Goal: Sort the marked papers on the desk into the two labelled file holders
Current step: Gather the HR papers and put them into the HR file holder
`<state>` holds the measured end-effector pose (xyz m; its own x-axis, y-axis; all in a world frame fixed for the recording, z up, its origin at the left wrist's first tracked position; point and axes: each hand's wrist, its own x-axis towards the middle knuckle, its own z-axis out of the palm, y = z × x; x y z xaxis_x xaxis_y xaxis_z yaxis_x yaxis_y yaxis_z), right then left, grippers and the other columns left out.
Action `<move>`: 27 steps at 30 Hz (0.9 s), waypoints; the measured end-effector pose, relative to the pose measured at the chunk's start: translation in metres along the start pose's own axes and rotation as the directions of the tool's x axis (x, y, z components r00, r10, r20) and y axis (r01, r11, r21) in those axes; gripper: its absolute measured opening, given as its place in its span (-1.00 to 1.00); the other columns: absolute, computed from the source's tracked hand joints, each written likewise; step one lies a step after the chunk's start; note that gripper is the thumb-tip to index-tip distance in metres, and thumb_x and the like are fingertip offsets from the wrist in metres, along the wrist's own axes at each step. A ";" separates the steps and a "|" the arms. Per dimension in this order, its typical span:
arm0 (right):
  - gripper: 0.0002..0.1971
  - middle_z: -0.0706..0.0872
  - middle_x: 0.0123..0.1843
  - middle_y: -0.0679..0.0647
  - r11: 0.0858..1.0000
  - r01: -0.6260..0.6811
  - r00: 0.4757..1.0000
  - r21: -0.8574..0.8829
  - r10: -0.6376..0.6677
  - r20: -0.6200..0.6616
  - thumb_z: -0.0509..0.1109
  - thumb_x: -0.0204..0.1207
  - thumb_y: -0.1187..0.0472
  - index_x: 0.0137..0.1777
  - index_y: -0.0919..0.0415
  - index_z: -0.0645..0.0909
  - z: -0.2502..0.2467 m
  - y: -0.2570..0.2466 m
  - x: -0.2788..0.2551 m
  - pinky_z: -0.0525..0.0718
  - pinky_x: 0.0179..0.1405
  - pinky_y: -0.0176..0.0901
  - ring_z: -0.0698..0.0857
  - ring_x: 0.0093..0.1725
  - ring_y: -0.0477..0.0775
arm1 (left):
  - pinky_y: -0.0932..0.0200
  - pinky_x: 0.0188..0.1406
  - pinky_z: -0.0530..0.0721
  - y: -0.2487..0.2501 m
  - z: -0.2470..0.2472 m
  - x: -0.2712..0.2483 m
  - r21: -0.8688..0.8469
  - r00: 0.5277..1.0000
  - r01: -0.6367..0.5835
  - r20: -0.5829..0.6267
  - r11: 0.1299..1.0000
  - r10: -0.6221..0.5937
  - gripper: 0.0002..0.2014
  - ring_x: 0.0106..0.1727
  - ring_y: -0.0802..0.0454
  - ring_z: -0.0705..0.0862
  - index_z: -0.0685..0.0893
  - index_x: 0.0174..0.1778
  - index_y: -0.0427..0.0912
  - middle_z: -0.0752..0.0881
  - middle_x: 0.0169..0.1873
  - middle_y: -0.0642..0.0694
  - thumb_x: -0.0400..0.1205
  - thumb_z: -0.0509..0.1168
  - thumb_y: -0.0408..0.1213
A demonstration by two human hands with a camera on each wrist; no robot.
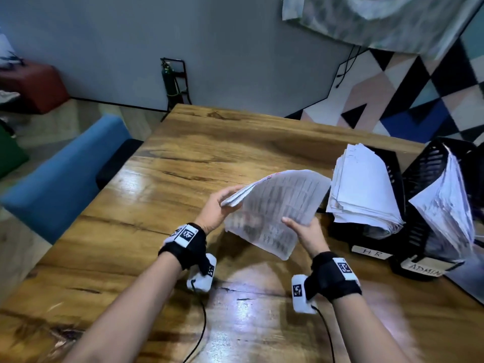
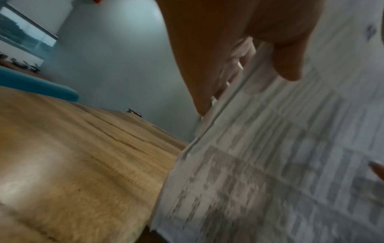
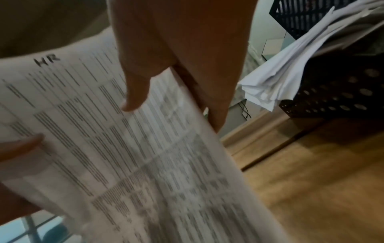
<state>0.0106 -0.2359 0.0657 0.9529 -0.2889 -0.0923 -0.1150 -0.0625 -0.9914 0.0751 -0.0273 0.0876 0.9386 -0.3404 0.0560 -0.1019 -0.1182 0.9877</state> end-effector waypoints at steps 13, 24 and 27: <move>-0.82 0.52 -0.27 0.26 0.868 0.107 0.714 -0.486 -0.407 -0.570 0.15 0.51 0.41 -0.21 0.26 0.57 -0.146 -0.100 0.008 0.29 -0.35 -0.14 0.46 -0.22 0.06 | 0.00 0.44 0.48 0.000 0.110 0.075 0.079 0.990 0.141 -0.029 0.987 -0.139 -0.55 0.37 -0.11 0.55 0.44 0.39 -0.29 0.58 0.33 -0.28 0.59 0.32 -0.28; -0.50 0.70 0.10 0.39 0.806 0.082 0.520 -0.586 -0.536 -0.665 0.05 0.37 0.49 0.29 0.30 0.55 -0.239 -0.129 0.035 0.27 -0.24 -0.38 0.63 0.07 0.32 | -0.09 0.48 0.42 -0.027 0.275 0.121 -0.328 0.803 0.575 0.049 0.750 -0.594 0.17 0.48 -0.23 0.45 -0.06 0.61 -0.33 0.41 0.49 -0.32 0.30 0.55 0.05; -0.44 0.71 0.05 0.34 0.802 0.116 0.550 -0.586 -0.543 -0.635 0.04 0.35 0.57 0.31 0.26 0.54 -0.242 -0.123 0.043 0.29 -0.21 -0.40 0.62 0.00 0.27 | 0.13 -0.31 0.75 -0.026 0.291 0.124 -0.506 0.774 0.589 0.128 0.630 -0.620 -0.22 -0.20 -0.09 0.80 0.47 0.38 -0.44 0.74 -0.01 -0.30 0.30 0.59 -0.19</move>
<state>-0.0020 -0.4714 0.2058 0.4085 -0.7315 0.5459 -0.1464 -0.6429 -0.7518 0.0984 -0.3374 0.0265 0.7470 -0.3099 -0.5882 0.6556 0.1965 0.7291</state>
